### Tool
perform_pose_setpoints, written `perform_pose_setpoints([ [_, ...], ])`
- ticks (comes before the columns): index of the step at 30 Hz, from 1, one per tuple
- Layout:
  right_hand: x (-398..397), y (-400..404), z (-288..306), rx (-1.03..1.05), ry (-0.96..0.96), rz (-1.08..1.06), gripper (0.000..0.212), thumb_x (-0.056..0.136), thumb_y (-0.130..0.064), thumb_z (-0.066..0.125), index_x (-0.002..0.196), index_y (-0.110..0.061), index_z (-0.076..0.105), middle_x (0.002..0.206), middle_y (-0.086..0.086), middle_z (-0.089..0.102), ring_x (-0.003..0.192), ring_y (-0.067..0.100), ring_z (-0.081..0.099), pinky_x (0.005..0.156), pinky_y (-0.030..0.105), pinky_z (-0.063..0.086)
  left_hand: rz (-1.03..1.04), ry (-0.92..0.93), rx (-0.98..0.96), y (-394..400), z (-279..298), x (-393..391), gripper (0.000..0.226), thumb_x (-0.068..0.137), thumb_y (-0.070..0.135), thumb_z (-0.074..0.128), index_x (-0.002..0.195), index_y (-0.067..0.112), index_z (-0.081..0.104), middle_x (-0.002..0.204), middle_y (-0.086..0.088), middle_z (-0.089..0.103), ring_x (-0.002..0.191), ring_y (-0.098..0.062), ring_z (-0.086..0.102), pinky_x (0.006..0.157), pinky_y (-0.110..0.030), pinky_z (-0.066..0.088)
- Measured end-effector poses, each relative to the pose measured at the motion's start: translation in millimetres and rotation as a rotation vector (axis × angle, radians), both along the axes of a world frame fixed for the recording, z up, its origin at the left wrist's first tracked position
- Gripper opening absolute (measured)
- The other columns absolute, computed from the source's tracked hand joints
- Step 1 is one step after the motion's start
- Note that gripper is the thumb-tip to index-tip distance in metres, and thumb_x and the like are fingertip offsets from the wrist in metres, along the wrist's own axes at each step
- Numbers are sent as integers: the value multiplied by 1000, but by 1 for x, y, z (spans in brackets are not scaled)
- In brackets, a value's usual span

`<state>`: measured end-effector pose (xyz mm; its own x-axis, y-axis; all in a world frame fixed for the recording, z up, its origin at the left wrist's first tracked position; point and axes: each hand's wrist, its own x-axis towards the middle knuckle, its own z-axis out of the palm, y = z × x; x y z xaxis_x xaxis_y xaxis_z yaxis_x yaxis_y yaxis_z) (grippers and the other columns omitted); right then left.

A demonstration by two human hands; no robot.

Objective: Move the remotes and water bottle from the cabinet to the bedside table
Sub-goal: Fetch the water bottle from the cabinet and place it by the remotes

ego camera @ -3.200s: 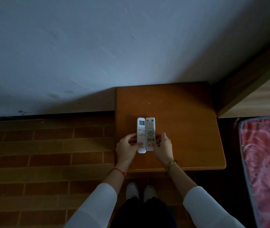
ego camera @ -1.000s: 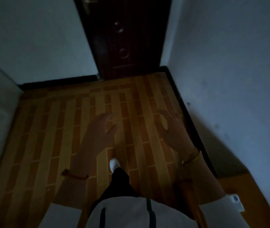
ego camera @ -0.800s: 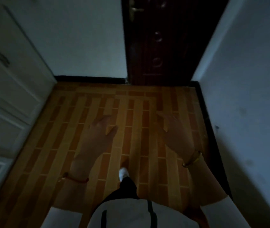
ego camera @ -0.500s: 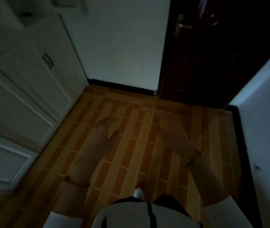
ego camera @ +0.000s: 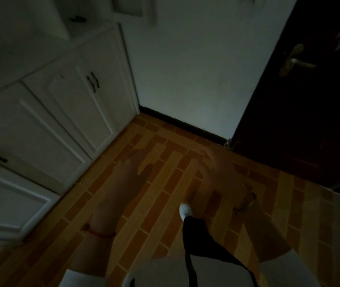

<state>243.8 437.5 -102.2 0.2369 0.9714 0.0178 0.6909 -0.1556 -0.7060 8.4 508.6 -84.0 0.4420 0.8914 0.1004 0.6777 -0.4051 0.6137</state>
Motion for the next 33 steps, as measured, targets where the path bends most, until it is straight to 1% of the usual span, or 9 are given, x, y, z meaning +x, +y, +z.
perform_pose_setpoints([
  [3, 26, 79, 12, 48, -30, 65, 45, 93, -37, 52, 134, -19, 47, 132, 4, 55, 124, 20, 49, 103, 37, 42, 101, 25, 22, 63, 4, 22, 40, 92, 24, 57, 132, 21, 53, 131, -3, 58, 113, -19, 57, 96, -29, 44],
  [7, 53, 175, 28, 48, -14, 154, 48, 93, -40, 48, 138, -22, 42, 135, 5, 50, 128, 20, 42, 108, 44, 38, 194, 16, 43, 133, 18, 45, 40, 93, 24, 56, 132, 21, 53, 132, -3, 57, 118, -19, 53, 94, -20, 32],
  [12, 67, 282, 48, 71, -54, 284, 47, 94, -32, 51, 138, -17, 43, 133, 8, 51, 128, 21, 38, 108, 41, 36, 355, -24, 59, 208, 31, 55, 40, 91, 23, 59, 130, 18, 55, 127, -6, 60, 115, -25, 56, 98, -39, 44],
  [15, 67, 334, 46, 80, -46, 334, 46, 94, -31, 51, 137, -16, 44, 133, 8, 52, 128, 21, 38, 109, 36, 34, 430, -41, 40, 242, 34, 56, 41, 90, 23, 61, 130, 18, 55, 127, -6, 59, 114, -25, 54, 96, -37, 42],
  [18, 62, 381, 39, 69, -35, 382, 46, 95, -29, 51, 138, -14, 44, 135, 7, 51, 128, 21, 38, 106, 27, 27, 461, -14, 45, 279, 25, 50, 41, 90, 28, 59, 131, 21, 54, 129, -3, 58, 117, -22, 55, 98, -40, 44],
  [21, 59, 432, 27, 59, -35, 408, 48, 94, -30, 52, 138, -15, 43, 137, 6, 50, 130, 22, 38, 107, 29, 27, 474, 2, 47, 323, 13, 45, 41, 91, 29, 58, 131, 22, 53, 131, -2, 58, 120, -21, 54, 102, -42, 43],
  [24, 55, 488, 19, 81, -14, 435, 46, 93, -29, 54, 136, -16, 45, 134, 7, 52, 128, 22, 40, 109, 35, 31, 500, 5, 52, 376, 7, 41, 41, 91, 28, 58, 132, 22, 53, 132, -2, 57, 121, -20, 53, 101, -36, 42],
  [27, 45, 551, 19, 109, -5, 453, 44, 93, -28, 54, 135, -16, 46, 131, 6, 54, 127, 20, 41, 106, 29, 32, 522, 16, 62, 433, 7, 35, 43, 92, 31, 57, 133, 24, 51, 134, 0, 56, 122, -18, 51, 102, -34, 42],
  [33, 21, 682, 29, 144, 15, 459, 46, 92, -30, 54, 136, -20, 45, 136, 6, 50, 129, 18, 39, 105, 24, 28, 531, 16, 121, 557, 22, 20, 42, 93, 32, 53, 134, 24, 50, 134, 0, 55, 124, -19, 50, 105, -41, 41],
])
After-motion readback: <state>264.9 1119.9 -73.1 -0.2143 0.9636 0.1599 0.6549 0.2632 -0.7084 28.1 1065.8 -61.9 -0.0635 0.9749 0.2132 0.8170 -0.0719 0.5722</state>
